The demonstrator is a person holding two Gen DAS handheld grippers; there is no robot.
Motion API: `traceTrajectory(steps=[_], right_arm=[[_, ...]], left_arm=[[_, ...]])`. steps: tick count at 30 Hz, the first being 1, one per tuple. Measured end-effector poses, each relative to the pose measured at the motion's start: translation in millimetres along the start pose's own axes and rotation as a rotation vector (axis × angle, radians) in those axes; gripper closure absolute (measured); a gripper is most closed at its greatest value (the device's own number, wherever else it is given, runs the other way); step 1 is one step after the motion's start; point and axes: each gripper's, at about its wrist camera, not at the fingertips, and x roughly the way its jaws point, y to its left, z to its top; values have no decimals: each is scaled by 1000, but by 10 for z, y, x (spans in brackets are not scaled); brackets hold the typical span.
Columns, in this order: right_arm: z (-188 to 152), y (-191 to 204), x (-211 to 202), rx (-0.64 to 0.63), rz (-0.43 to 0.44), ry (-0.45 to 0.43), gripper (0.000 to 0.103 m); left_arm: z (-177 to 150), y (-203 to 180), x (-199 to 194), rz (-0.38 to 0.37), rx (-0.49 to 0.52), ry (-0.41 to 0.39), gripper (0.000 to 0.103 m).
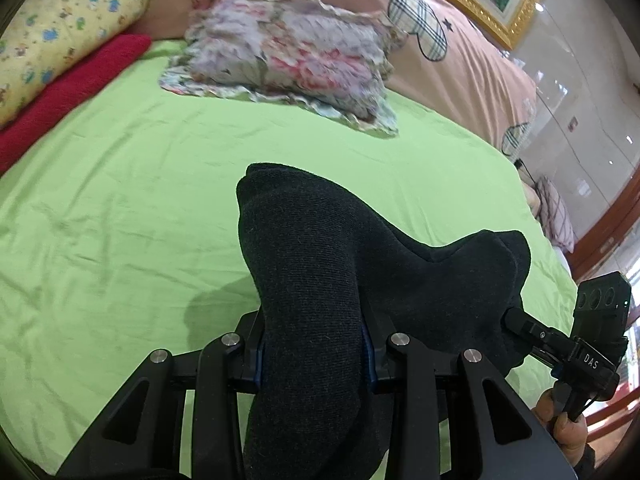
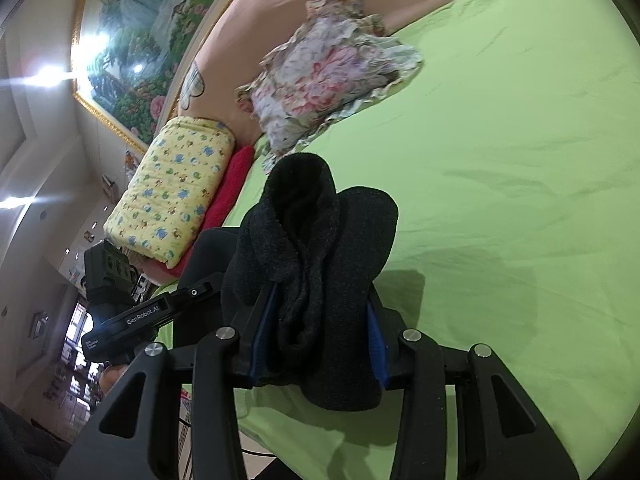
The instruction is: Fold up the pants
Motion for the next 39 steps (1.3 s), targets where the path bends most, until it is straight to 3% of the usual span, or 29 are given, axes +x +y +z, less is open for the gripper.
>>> traceTrajectory(steps=[19, 39], right_arm=[[211, 412, 441, -98, 62, 58, 60], [885, 445, 1031, -143, 37, 61, 60]], left_arm=[[146, 333, -363, 85, -47, -95, 68], [811, 516, 127, 112, -75, -96, 68]])
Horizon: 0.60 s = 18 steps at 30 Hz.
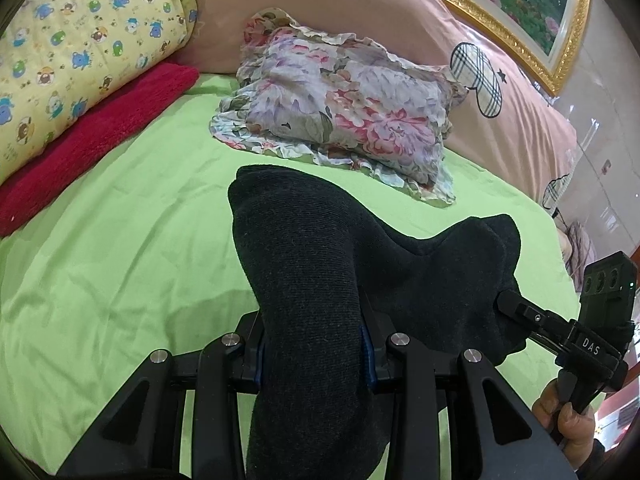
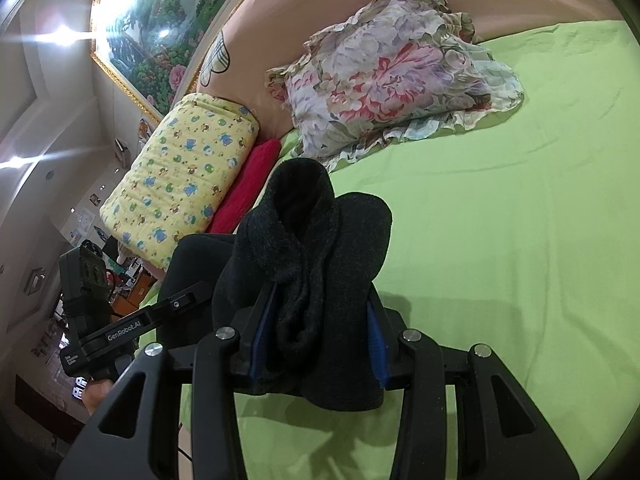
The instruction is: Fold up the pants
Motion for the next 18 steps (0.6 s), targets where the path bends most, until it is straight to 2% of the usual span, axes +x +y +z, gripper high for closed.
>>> traceTrajectory(steps=[14, 18], right_arm=[[230, -342, 424, 36, -60, 32, 60], [233, -376, 507, 20, -108, 45, 55]], left_arm=[[189, 98, 669, 10, -6, 51, 68], [167, 152, 735, 9, -15, 57, 64]])
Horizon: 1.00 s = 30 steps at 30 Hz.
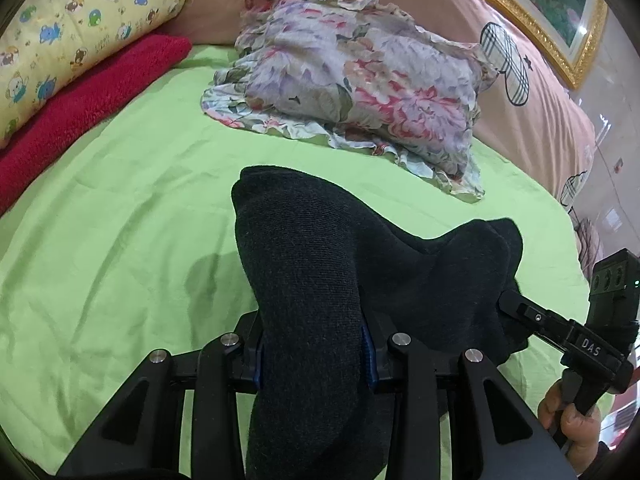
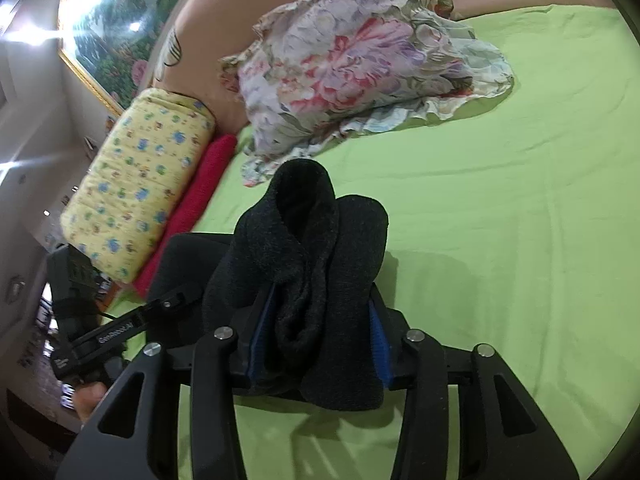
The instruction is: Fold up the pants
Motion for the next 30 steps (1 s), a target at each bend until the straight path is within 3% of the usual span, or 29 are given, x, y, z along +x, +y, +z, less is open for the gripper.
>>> traceTrajectory(steps=[3, 7, 12, 16, 26, 30], right_arm=[[-18, -37, 27, -21, -82, 1, 48], [-28, -134, 25, -36, -149, -1, 44], [-61, -218, 31, -54, -198, -1, 39], [-82, -228, 52, -78, -230, -7, 34], [-90, -374, -119, -63, -323, -41, 33], [-115, -416, -263, -25, -261, -65, 33]], left_arm=[[-17, 39, 44, 1, -6, 5, 47], [-53, 115, 60, 49, -10, -1, 37], [-106, 258, 98, 32, -49, 6, 27], [-130, 269, 121, 37, -50, 10, 23], [-257, 229, -72, 62, -31, 11, 21], [-336, 201, -193, 81, -9, 6, 21]])
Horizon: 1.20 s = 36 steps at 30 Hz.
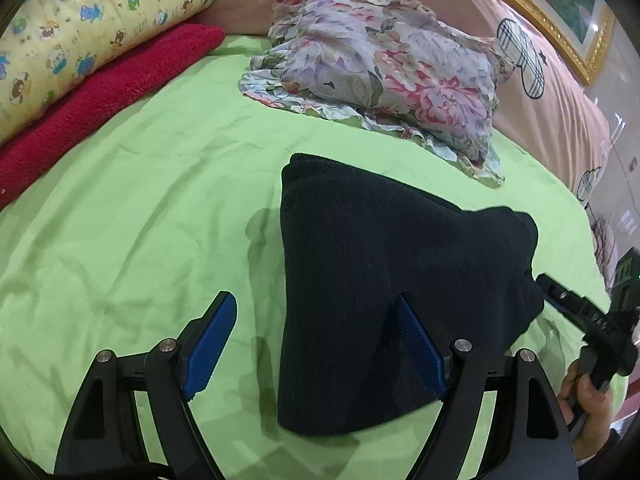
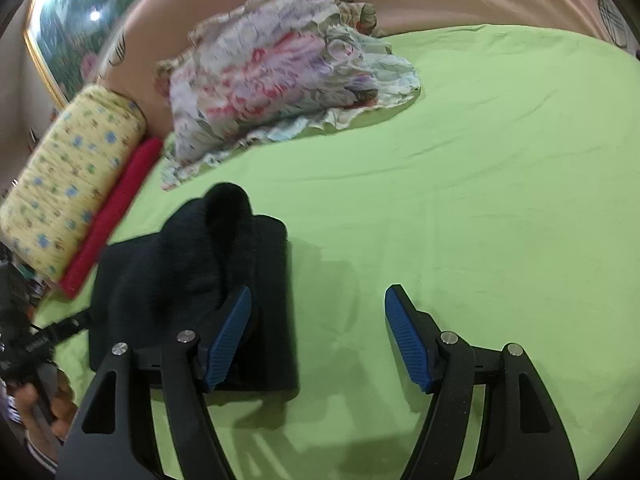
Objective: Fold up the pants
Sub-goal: 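Open both grippers and withdraw them from the folded pants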
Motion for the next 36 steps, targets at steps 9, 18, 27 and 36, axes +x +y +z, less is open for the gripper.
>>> traceTrajectory(steps=[9, 18, 27, 36], right_arm=[[-102, 303, -229, -67, 70, -20, 33], [-281, 615, -324, -174, 111, -24, 31], [-425, 736, -372, -225, 123, -27, 23], [-532, 822, -452, -277, 121, -59, 15]], left_arm=[[-189, 12, -260, 36, 19, -15, 20], [-378, -69, -451, 120, 86, -58, 19], [-469, -106, -538, 152, 101, -76, 19], [-556, -150, -583, 168, 128, -100, 17]])
